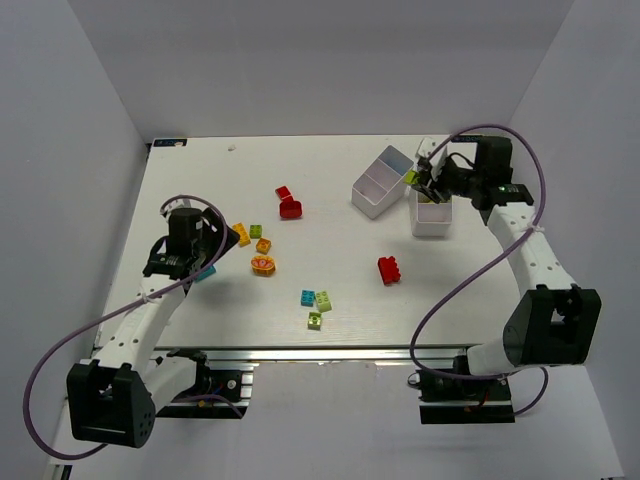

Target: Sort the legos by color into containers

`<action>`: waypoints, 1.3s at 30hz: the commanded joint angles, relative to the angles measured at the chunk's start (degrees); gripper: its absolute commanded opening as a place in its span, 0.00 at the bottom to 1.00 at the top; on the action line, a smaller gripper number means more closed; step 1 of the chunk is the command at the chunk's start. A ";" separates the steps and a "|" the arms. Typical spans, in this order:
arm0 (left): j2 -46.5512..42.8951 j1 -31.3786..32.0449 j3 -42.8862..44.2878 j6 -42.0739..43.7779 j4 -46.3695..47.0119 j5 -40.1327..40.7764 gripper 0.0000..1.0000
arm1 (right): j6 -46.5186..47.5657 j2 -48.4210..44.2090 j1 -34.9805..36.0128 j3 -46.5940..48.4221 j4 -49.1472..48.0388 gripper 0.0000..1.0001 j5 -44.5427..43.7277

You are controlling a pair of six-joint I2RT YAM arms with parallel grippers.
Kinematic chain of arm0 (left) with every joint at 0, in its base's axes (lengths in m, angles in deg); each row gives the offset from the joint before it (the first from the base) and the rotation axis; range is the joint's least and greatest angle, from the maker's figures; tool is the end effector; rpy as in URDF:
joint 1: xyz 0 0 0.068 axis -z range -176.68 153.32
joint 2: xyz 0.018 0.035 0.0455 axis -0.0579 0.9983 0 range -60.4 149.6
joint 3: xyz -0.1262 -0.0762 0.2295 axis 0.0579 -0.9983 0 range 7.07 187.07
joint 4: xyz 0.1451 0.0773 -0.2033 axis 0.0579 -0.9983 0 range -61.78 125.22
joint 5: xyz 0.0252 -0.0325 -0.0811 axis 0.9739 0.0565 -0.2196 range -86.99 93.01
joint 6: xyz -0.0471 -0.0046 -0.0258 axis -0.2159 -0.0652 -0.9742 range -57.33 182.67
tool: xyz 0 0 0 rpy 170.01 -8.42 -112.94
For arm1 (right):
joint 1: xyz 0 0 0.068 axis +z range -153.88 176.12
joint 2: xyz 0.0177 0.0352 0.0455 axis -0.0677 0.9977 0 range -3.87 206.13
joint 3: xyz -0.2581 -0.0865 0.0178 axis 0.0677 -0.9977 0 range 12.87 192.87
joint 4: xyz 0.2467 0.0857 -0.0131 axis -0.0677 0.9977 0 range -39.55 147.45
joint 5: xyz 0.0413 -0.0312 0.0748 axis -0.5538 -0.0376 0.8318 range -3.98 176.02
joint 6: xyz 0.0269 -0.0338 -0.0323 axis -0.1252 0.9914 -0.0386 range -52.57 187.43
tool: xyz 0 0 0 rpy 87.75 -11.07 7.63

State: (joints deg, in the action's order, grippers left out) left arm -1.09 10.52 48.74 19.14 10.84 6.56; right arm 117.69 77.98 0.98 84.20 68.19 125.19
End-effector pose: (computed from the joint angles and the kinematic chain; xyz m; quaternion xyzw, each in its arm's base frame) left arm 0.2169 -0.0252 0.2502 -0.2966 0.8637 -0.1485 0.3793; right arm 0.3210 0.0499 0.3410 -0.5266 0.6373 0.0789 0.5571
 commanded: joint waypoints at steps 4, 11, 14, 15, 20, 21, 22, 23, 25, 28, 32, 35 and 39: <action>-0.42 -1.14 -1.15 0.64 2.85 -2.32 0.80 | 12.73 0.51 -8.46 2.23 6.25 0.00 -1.65; -2.27 -1.84 -3.17 0.29 3.11 -2.58 0.80 | 22.24 4.64 -10.22 2.94 8.19 0.00 -5.07; -3.32 -2.10 -3.88 0.29 2.68 -2.50 0.80 | 23.30 7.88 -10.31 3.81 7.93 0.00 -5.78; -3.58 -2.28 -4.31 0.20 2.59 -2.50 0.80 | 23.74 8.50 -10.31 4.60 7.93 0.00 -5.87; -4.55 -2.63 -4.58 0.20 1.80 -2.41 0.80 | 24.53 12.45 -10.31 7.42 8.10 0.03 -6.13; -4.55 -2.63 -4.67 0.20 1.79 -2.41 0.80 | 24.88 12.90 -10.31 7.68 8.54 0.04 -6.13; -4.81 -2.72 -4.67 0.20 1.62 -2.41 0.80 | 25.15 13.42 -10.23 7.94 8.54 0.07 -5.96; -4.73 -2.72 -4.67 0.20 1.62 -2.41 0.80 | 25.32 13.69 -10.22 8.03 8.54 0.09 -5.96; -4.73 -2.90 -4.49 0.20 1.44 -2.41 0.80 | 26.03 14.22 -10.05 8.04 8.46 0.14 -5.87; -4.47 -2.98 -4.23 0.29 1.27 -2.41 0.80 | 26.29 15.36 -9.79 8.21 8.10 0.23 -6.13; -4.29 -3.07 -3.88 0.46 1.09 -2.50 0.80 | 26.82 16.41 -8.91 8.21 7.93 0.31 -6.13; -4.11 -3.07 -3.79 0.46 1.09 -2.58 0.80 | 27.26 17.03 -8.38 8.04 7.75 0.34 -6.31; -4.03 -3.33 -3.61 0.46 0.92 -2.50 0.80 | 27.43 17.47 -7.94 8.04 7.49 0.38 -6.57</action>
State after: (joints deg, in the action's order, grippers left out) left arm -4.22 7.70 44.24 19.16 12.37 4.44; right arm 143.96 95.03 -7.45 90.30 76.23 118.68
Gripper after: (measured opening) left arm 0.799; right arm 0.426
